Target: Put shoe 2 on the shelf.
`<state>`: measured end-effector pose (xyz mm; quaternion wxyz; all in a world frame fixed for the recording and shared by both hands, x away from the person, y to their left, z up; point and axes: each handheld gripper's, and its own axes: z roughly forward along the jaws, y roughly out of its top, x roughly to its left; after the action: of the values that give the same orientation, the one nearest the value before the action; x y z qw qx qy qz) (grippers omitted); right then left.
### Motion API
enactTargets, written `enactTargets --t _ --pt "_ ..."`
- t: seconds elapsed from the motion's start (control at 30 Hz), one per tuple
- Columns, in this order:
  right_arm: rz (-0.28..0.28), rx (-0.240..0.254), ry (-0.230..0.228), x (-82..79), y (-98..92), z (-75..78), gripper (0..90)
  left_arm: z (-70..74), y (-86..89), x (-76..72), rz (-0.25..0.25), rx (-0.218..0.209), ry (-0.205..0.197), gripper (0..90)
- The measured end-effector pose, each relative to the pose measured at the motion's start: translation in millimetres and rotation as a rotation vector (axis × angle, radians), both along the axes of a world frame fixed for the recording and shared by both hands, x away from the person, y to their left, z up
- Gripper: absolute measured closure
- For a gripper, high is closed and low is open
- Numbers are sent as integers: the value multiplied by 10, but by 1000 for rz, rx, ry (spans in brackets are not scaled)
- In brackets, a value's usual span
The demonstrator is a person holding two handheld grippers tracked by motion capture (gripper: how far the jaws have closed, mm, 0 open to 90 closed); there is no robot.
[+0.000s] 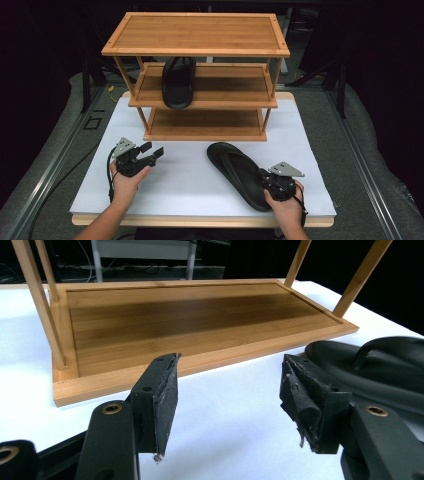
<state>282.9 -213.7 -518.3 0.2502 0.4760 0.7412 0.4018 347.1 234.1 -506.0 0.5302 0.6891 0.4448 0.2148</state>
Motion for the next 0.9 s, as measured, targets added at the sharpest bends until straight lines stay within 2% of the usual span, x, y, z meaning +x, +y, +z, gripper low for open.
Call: enactTargets --t 0.07,0.4,0.57,0.63,0.7,0.9 --pt "2 5 -7 -21 -1 37 849 0 6 1 5 -1 2 405" --pt "-18 121 -114 -116 -82 234 849 -14 21 18 16 -2 6 405" --pt "-23 149 -144 -155 -111 313 848 -16 25 22 19 -3 3 406" --pt "-18 173 -173 -180 -130 366 848 -17 26 24 22 -5 4 405" --pt "-16 175 -173 -191 -137 386 848 -18 27 26 22 -5 5 405" --pt "-28 201 -223 -235 -170 474 848 -17 30 27 24 -5 4 406"
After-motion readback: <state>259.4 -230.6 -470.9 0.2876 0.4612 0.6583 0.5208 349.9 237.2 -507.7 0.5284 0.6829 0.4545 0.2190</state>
